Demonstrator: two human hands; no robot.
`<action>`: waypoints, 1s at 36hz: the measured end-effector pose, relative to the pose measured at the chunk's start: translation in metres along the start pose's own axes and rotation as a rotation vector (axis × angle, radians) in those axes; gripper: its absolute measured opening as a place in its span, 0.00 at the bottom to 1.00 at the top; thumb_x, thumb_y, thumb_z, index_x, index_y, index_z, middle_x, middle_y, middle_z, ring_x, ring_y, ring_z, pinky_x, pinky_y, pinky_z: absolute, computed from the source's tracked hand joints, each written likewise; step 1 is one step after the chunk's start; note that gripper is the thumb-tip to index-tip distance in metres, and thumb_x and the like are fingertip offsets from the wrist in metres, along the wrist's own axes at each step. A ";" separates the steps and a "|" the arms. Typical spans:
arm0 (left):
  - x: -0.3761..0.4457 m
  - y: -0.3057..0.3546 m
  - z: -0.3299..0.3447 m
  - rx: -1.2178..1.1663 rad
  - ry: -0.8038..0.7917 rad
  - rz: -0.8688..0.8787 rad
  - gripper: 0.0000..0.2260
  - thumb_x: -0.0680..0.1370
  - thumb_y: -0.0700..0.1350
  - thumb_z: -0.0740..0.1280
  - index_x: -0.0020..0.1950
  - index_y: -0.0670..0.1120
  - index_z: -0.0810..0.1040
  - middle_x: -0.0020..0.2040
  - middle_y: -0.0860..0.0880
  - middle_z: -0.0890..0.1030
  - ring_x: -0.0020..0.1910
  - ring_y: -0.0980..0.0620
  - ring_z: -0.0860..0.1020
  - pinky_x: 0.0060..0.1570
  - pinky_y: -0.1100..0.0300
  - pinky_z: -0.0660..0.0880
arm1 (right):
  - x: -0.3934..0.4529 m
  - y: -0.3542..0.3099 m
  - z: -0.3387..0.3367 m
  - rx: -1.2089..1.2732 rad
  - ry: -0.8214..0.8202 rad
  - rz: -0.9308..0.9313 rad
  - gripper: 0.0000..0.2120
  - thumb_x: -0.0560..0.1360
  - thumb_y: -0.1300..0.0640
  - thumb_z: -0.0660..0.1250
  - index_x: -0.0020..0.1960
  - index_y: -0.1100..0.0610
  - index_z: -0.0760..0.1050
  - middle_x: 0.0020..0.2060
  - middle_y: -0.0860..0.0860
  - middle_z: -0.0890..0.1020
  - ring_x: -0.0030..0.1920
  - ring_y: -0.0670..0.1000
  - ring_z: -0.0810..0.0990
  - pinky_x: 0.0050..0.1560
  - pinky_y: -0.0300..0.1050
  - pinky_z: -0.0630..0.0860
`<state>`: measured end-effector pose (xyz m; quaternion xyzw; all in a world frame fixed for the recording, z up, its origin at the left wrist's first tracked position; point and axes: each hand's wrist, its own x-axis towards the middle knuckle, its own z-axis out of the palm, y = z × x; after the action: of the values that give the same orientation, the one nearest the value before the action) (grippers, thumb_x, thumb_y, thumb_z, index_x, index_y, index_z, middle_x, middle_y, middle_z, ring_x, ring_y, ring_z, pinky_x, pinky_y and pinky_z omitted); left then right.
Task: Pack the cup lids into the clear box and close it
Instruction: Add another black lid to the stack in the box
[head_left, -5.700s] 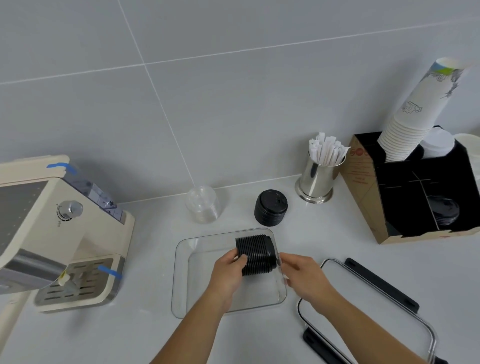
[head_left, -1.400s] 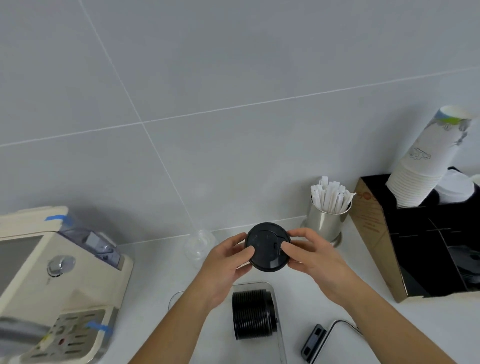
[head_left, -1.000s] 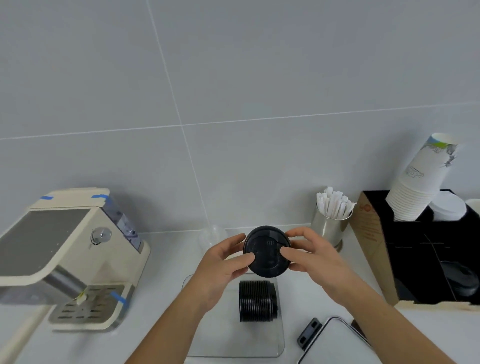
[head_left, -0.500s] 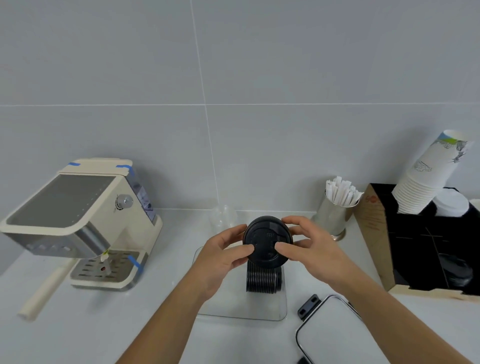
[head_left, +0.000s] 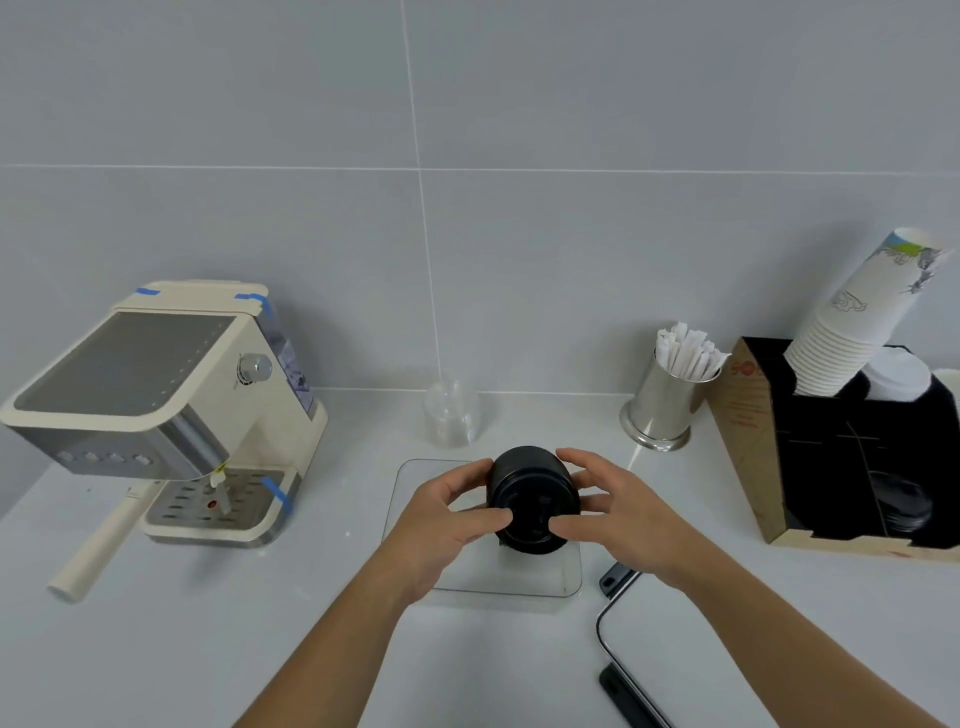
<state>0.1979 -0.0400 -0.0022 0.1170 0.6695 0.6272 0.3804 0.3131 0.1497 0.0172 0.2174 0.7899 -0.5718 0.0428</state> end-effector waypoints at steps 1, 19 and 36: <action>-0.001 -0.001 0.000 0.008 -0.004 -0.006 0.27 0.71 0.35 0.75 0.69 0.51 0.76 0.64 0.56 0.79 0.53 0.63 0.82 0.60 0.58 0.77 | 0.000 0.002 0.001 -0.004 -0.005 0.007 0.34 0.69 0.57 0.77 0.68 0.38 0.66 0.60 0.46 0.77 0.57 0.47 0.80 0.53 0.41 0.77; 0.015 -0.039 0.013 -0.160 -0.005 -0.181 0.14 0.78 0.41 0.69 0.63 0.45 0.78 0.58 0.46 0.84 0.57 0.48 0.82 0.58 0.56 0.79 | 0.005 0.052 0.028 -0.184 0.084 -0.052 0.38 0.64 0.60 0.78 0.70 0.44 0.68 0.60 0.44 0.75 0.61 0.46 0.76 0.65 0.48 0.74; 0.025 -0.056 0.021 -0.089 0.091 -0.264 0.12 0.75 0.38 0.72 0.55 0.49 0.78 0.56 0.47 0.83 0.53 0.45 0.83 0.53 0.49 0.81 | 0.007 0.075 0.040 -0.465 0.069 -0.078 0.39 0.69 0.57 0.75 0.76 0.51 0.61 0.66 0.48 0.73 0.64 0.47 0.72 0.63 0.35 0.65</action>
<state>0.2130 -0.0190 -0.0618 -0.0179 0.6671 0.6055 0.4335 0.3290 0.1342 -0.0654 0.1906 0.9091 -0.3679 0.0424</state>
